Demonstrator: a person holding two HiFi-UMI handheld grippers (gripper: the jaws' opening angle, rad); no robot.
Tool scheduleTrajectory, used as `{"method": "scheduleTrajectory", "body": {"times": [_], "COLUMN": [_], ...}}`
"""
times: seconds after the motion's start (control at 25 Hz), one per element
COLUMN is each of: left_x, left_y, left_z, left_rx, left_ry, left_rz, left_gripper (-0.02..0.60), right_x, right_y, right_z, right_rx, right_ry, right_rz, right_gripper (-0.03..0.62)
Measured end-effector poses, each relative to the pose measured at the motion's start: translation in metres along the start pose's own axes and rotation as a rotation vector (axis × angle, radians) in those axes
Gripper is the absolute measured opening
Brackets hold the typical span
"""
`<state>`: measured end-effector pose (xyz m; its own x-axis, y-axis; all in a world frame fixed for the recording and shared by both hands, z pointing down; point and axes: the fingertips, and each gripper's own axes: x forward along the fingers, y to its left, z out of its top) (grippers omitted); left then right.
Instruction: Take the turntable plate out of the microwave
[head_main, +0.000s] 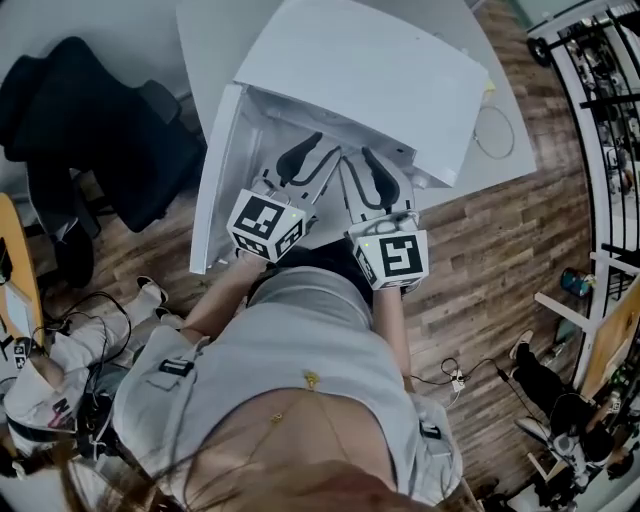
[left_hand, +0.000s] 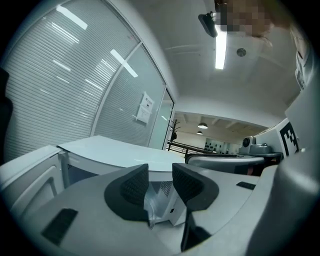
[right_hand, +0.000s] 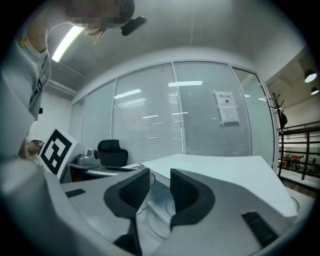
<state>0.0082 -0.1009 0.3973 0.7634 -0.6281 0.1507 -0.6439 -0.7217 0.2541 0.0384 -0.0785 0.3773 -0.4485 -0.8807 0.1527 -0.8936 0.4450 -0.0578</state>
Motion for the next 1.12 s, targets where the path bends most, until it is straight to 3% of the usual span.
{"method": "scheduleTrajectory", "body": {"times": [0.4, 0.88, 1.12], "left_x": [0.007, 0.011, 0.010], "left_y": [0.010, 0.039, 0.054], "left_z": [-0.033, -0.068, -0.093], "left_rx": [-0.007, -0.071, -0.171], "left_ry": [0.066, 0.136, 0.179], "left_rz": [-0.038, 0.057, 0.091], "left_gripper": [0.149, 0.149, 0.149], "right_x": [0.005, 0.021, 0.027], "right_y": [-0.001, -0.003, -0.008], "right_z": [-0.037, -0.070, -0.091], "right_rx": [0.062, 0.119, 0.211], "right_ry": [0.053, 0.120, 0.112], "right_rz": [-0.058, -0.039, -0.061], "right_gripper": [0.117, 0.117, 0.117]}}
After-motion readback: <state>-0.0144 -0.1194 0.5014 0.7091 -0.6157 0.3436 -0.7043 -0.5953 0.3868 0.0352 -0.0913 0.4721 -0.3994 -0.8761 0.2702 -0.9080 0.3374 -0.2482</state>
